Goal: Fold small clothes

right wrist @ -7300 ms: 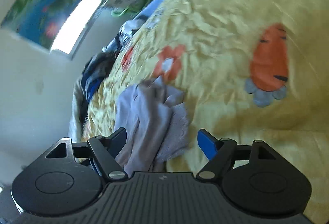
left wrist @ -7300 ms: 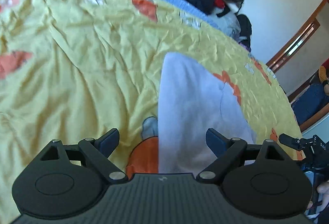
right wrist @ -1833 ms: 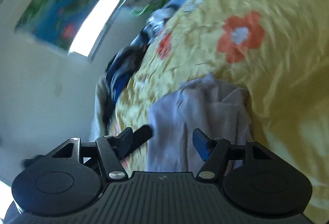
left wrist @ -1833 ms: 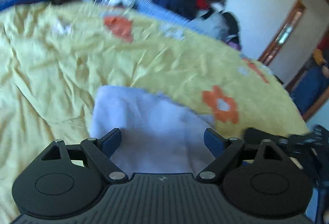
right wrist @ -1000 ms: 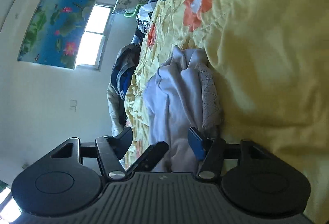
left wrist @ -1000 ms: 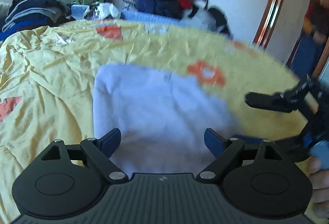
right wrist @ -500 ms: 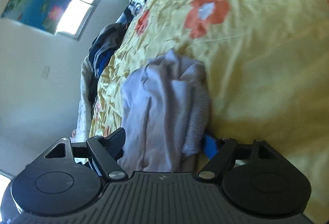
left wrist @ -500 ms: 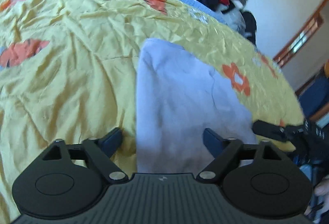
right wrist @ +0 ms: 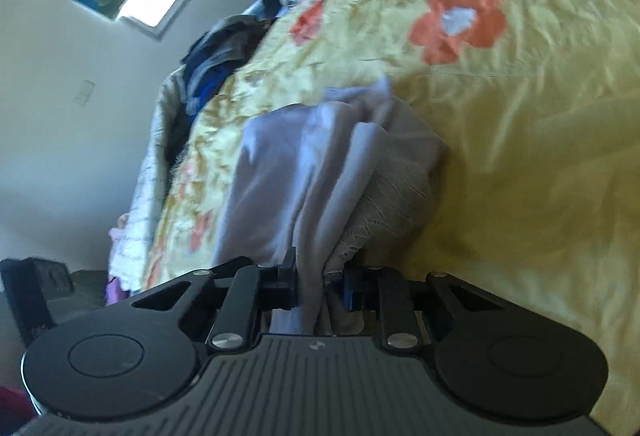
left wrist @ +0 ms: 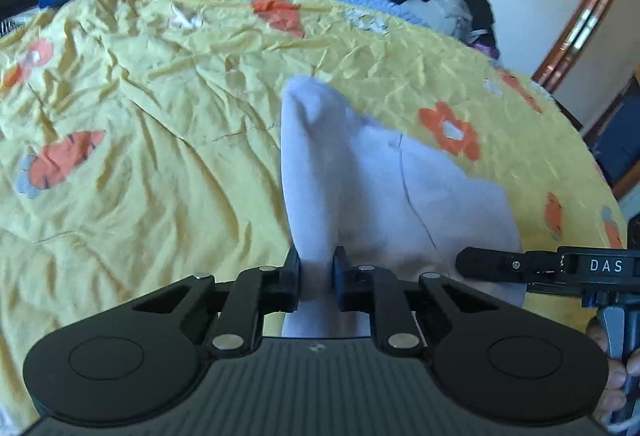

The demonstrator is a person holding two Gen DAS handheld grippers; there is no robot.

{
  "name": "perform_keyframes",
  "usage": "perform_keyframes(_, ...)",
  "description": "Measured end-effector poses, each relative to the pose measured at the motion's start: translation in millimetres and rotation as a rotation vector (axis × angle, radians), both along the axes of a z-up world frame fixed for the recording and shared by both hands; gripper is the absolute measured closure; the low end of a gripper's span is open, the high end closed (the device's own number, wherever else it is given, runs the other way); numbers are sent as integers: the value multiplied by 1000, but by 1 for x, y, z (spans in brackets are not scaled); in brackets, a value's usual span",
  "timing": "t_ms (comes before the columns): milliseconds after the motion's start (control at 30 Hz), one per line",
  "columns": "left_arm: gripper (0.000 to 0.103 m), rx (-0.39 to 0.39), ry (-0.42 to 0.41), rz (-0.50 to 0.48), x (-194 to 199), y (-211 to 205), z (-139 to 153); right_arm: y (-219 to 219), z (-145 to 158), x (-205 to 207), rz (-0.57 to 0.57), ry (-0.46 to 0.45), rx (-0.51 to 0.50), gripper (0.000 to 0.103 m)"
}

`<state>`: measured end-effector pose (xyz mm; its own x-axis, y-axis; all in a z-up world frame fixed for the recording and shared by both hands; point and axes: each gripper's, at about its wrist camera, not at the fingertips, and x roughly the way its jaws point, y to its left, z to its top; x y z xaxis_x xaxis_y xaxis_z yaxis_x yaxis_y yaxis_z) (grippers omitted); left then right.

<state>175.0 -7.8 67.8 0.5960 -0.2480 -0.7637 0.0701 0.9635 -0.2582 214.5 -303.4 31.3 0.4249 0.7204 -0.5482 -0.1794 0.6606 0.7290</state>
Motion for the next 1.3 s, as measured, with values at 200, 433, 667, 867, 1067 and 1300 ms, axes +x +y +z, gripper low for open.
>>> perform_keyframes(200,84,-2,33,-2,-33,5,-28,-4,-21,-38,18,17,-35,78)
perform_keyframes(433,35,144,-221,104,-85,8,-4,-34,-20,-76,-138,-13,11,54)
perform_keyframes(667,22,277,-357,171,-183,-26,-4,-15,10,-175,-195,-276,-361,42)
perform_keyframes(867,22,306,-273,103,-202,-44,-39,12,-13,-207,-150,-276,-539,34)
perform_keyframes(1067,22,291,-223,112,-209,-46,-54,28,-15,-222,-198,-292,-562,20)
perform_keyframes(1300,19,283,-222,154,-214,-46,-66,45,-21,-223,-210,-307,-628,9)
